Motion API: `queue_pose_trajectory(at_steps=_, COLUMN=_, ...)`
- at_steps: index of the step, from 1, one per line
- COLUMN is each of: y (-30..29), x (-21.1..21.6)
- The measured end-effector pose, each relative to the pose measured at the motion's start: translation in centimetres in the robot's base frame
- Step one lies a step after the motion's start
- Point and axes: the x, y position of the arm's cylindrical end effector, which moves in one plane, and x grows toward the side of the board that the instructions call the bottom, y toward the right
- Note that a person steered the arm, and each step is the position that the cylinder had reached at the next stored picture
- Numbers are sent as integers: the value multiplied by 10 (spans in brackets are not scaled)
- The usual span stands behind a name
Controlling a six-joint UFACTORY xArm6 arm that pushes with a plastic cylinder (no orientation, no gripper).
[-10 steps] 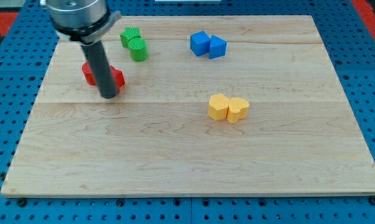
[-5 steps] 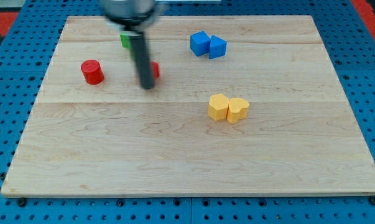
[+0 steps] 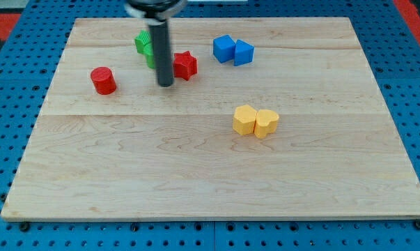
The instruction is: Separate the red star from the red circle
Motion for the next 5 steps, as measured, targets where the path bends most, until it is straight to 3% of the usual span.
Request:
queue_pose_trajectory(at_steps=1, y=14, x=-12)
queue_pose_trajectory(at_steps=3, y=108, x=-24)
queue_pose_trajectory(at_steps=4, y=119, x=17)
queue_pose_trajectory(at_steps=5, y=80, x=-4)
